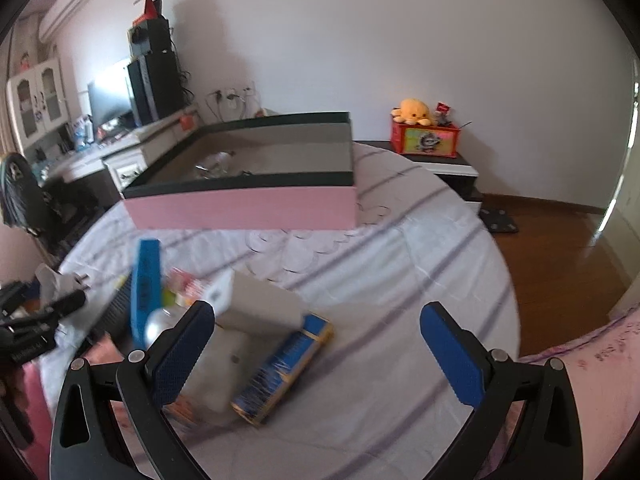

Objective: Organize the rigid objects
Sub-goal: 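Grasp the white hair dryer with the left tool while the right tool grasps the white charger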

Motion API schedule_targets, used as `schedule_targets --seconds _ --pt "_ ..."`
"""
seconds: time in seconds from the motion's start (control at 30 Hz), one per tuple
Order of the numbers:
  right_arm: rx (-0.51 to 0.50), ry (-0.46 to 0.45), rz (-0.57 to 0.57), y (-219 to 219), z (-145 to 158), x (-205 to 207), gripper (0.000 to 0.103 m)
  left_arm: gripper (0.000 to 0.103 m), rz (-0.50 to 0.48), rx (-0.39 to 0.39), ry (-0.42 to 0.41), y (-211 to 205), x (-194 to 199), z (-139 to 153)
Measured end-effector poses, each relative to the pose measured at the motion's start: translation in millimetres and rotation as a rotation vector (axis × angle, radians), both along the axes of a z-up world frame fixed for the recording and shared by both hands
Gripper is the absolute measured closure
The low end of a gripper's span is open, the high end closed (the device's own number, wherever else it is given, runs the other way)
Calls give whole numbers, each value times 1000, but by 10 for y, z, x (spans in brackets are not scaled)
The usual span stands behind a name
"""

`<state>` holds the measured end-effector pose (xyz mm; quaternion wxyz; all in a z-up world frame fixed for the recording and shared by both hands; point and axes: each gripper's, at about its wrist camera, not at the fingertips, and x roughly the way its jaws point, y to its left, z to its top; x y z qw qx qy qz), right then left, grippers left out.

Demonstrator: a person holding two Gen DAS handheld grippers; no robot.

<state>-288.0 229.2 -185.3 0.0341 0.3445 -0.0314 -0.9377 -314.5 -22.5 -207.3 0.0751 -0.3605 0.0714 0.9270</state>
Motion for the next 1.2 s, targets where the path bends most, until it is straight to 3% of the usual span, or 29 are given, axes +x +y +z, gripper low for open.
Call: schedule_targets --seconds 0.23,0.3,0.4,0.43,0.6,0.77,1.0,1.2 --pt "-67 -55 50 -105 -178 -238 1 40 -13 1 3 30 7 9" --pt "-87 -75 65 -102 -226 -299 6 40 -15 -4 3 43 7 5" --pt "-145 -82 120 -100 -246 -354 26 40 -17 -2 2 49 -3 2" --pt "-166 -79 140 -97 -235 -364 37 40 -16 -2 1 53 -11 -3" --pt "-159 -81 160 -106 -229 -403 38 40 -12 0 -5 58 -31 -20" --pt "-131 -55 106 40 -205 -351 39 40 -7 6 -1 45 -54 -22" --pt "34 -41 -42 291 -208 -350 39 40 -2 -2 -7 61 -74 -45" --pt "-4 -50 -45 368 -249 -313 38 40 -2 -9 -12 83 -83 -58"
